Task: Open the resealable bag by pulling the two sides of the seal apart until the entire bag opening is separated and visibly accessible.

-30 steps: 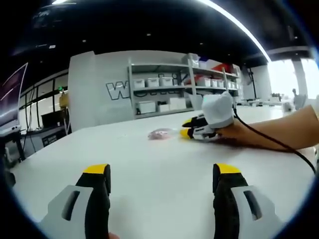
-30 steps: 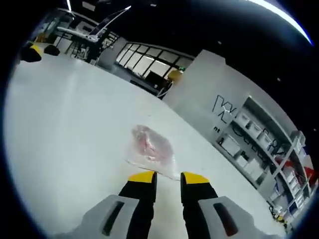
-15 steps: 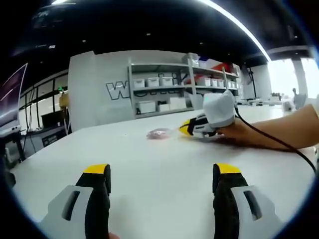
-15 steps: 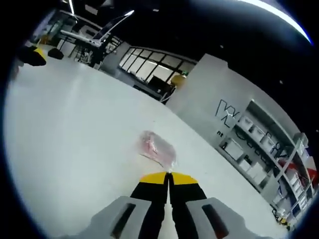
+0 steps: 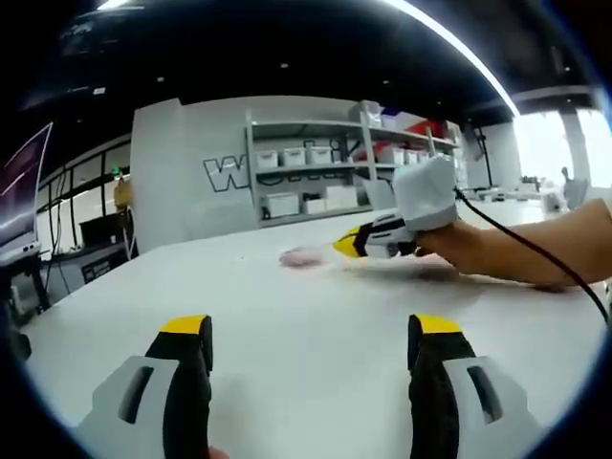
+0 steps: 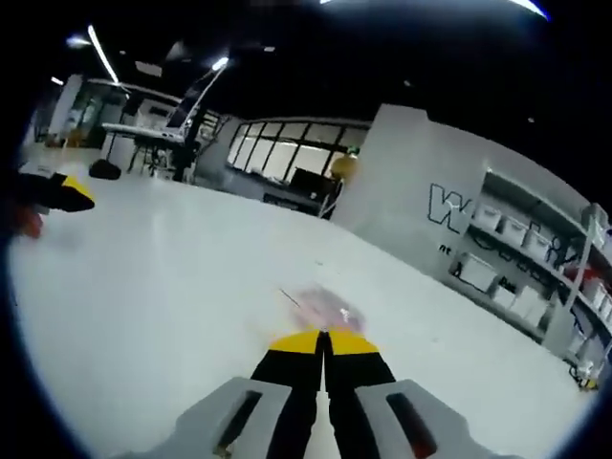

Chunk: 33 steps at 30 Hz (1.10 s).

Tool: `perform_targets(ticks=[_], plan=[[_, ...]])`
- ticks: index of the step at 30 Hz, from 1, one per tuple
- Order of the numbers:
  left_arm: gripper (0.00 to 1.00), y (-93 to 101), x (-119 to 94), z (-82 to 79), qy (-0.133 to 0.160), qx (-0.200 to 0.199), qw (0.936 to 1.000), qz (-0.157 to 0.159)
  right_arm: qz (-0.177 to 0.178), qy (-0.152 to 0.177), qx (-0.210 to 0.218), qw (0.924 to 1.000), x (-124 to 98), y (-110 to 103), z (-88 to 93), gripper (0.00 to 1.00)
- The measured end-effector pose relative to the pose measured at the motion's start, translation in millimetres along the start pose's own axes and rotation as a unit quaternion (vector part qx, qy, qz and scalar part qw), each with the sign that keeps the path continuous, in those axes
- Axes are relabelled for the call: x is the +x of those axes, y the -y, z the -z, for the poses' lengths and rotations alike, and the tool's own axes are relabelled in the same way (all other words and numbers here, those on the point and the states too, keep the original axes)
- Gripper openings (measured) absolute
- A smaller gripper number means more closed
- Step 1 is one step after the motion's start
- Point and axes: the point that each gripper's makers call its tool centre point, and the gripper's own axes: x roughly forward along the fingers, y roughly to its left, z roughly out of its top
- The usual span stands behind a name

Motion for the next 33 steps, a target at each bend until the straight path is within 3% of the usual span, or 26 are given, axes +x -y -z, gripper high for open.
perform_targets(ticks=[15, 26, 33], plan=[[0.83, -2.9, 0, 1.6, 0.0, 0.001, 1.0, -0.001, -0.003, 0.001, 0.096, 0.9954, 4, 5, -32.2, 0.0], [0.83, -5.6, -1, 2.5, 0.0, 0.001, 1.0, -0.002, 0.004, 0.046, 0.161, 0.9858, -1, 23, -75.8, 0.0], [0.83, -7.1, -1, 2.8, 0.0, 0.001, 1.0, -0.002, -0.01, 0.064, 0.18, 0.9815, -22, 14, -89.0, 0.0]])
